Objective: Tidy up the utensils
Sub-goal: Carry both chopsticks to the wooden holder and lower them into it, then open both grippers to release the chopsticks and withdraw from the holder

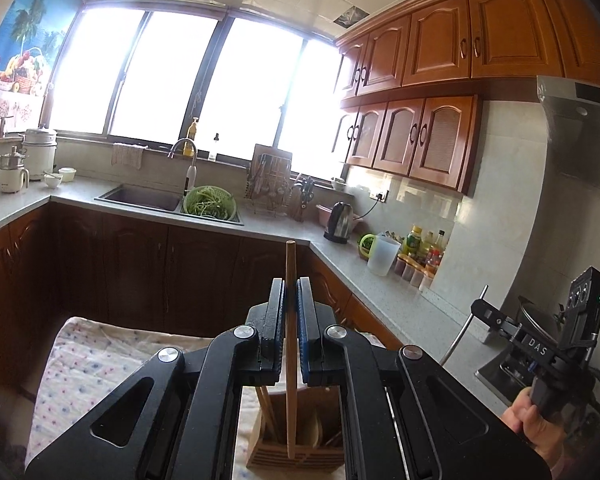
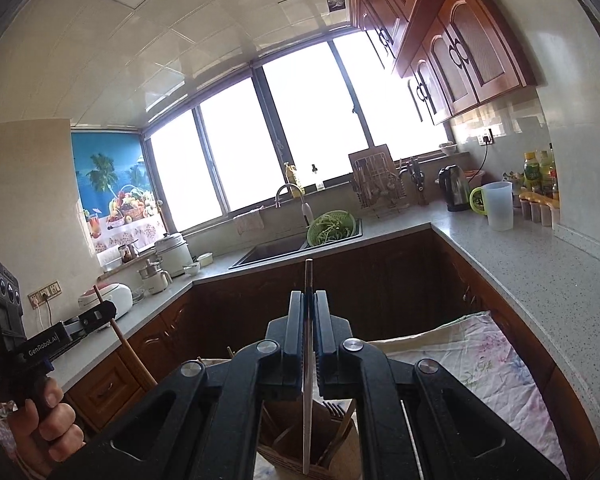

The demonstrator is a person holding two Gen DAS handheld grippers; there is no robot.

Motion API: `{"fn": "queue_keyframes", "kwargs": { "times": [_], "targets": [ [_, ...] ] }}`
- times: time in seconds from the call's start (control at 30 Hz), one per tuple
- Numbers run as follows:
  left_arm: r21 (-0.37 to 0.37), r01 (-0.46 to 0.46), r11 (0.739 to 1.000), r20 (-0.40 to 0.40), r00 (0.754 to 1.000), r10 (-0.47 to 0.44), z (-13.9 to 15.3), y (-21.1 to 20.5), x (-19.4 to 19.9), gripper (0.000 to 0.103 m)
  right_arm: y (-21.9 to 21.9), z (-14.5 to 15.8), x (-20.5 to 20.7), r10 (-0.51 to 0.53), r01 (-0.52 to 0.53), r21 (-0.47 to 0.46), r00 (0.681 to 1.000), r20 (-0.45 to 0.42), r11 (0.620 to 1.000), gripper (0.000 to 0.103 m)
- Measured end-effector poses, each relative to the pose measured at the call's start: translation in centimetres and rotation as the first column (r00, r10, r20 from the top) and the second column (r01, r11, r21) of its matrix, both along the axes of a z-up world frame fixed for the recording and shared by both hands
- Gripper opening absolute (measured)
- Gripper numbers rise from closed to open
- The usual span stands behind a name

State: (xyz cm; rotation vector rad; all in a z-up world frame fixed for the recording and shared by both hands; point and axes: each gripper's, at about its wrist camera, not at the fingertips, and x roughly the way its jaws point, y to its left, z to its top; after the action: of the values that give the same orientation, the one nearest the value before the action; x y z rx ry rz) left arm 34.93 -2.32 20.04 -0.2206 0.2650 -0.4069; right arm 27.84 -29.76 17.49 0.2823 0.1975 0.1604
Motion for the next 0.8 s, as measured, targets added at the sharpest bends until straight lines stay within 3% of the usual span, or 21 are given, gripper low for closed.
{"fn": "queue_keyframes", "kwargs": {
  "times": [0.23, 0.6, 0.8],
  "targets": [
    [-0.056, -0.045, 0.997, -0.025, 0.999, 0.043, -3.7, -0.7, 3.2, 0.005, -1.0, -2.0, 2.1, -0.023, 0.022, 0.052, 1.000, 0.019, 0.998, 0.004],
    [-0.014, -0.056, 0.998, -0.149, 0.987, 0.053, -11.5, -2.2, 3.3, 0.005, 0.8, -8.9, 3.1, -0.024, 0.026, 0.028, 0.997, -0.070, 0.999, 0.004],
    [0.018, -0.060, 0.998, -0.139, 0.988, 0.062, -12.1, -2.2, 2.9, 0.006, 1.1, -11.5, 3.4, -0.022, 0.025, 0.018, 0.990, -0.138, 1.000, 0.004]
  ]
}}
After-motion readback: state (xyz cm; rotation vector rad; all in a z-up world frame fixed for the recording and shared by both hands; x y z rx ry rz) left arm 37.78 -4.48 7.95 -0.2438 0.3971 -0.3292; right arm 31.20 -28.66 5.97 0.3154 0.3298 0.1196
